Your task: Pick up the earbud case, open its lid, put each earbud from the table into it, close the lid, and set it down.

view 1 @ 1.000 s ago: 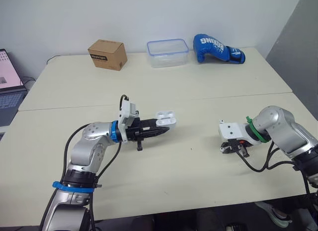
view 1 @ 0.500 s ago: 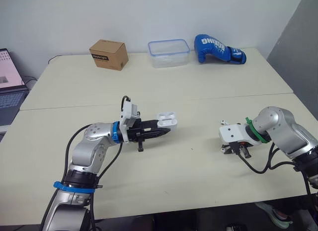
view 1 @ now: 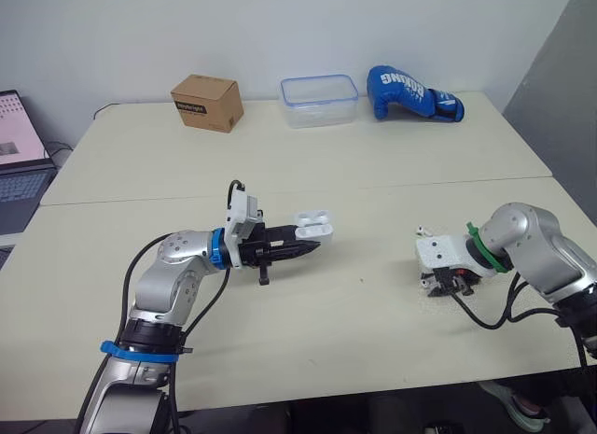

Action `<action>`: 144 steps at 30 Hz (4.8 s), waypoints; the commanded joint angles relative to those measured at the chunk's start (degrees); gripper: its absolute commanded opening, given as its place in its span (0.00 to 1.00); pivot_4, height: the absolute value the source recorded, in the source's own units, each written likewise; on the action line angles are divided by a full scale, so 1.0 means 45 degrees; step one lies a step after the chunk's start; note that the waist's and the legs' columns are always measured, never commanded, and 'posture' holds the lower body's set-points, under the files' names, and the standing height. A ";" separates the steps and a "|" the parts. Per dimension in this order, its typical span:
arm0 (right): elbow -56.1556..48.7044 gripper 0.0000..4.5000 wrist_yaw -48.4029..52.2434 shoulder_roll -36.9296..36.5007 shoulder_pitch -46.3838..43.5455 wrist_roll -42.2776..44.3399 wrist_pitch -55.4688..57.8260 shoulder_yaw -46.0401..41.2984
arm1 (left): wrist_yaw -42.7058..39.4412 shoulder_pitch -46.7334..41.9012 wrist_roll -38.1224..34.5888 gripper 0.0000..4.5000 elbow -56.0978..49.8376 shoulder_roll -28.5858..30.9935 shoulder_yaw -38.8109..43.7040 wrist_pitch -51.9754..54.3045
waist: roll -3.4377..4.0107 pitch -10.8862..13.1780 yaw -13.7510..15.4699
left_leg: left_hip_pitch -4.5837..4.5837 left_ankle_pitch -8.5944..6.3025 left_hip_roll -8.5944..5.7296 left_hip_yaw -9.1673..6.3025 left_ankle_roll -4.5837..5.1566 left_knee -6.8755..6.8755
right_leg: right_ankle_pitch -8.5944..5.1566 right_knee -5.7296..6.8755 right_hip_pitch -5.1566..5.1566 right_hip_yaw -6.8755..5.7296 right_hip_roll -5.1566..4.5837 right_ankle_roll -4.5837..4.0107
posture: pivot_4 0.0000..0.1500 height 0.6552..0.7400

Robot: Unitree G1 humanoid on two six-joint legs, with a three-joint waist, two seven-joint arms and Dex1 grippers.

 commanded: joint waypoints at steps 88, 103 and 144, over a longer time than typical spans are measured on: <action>-0.3120 0.09 0.1249 0.0175 -0.1555 -0.3337 0.0898 0.1900 | 0.0226 0.0004 -0.0040 0.17 0.0118 -0.0392 0.0109 -0.0973 | 0.0001 0.0000 -0.0026 | -0.0012 0.0000 0.0001 0.0019 -0.0001 -0.0006 | 0.0000 0.0007 -0.0038 0.0018 0.0002 0.0000 | 1.00 0.89; -0.7602 0.09 -0.2919 0.5801 0.2183 0.3930 1.0810 -0.7215 | -0.0617 -0.0888 0.0070 0.17 0.1947 -0.0402 0.0077 -0.1514 | 0.0001 0.0000 0.0015 | -0.0021 0.0000 -0.0003 -0.0006 0.0000 -0.0008 | 0.0001 0.0016 -0.0040 0.0010 0.0000 -0.0002 | 1.00 0.89; -0.7441 0.09 -1.4001 1.1546 0.1068 0.8204 1.0166 -0.5785 | -0.0802 -0.1957 0.0523 0.17 0.2794 -0.0936 0.0023 -0.1473 | 0.0017 -0.0008 -0.0091 | -0.0011 0.0001 -0.0005 -0.0015 -0.0002 -0.0014 | 0.0001 0.0038 -0.0057 0.0018 0.0008 -0.0002 | 1.00 0.89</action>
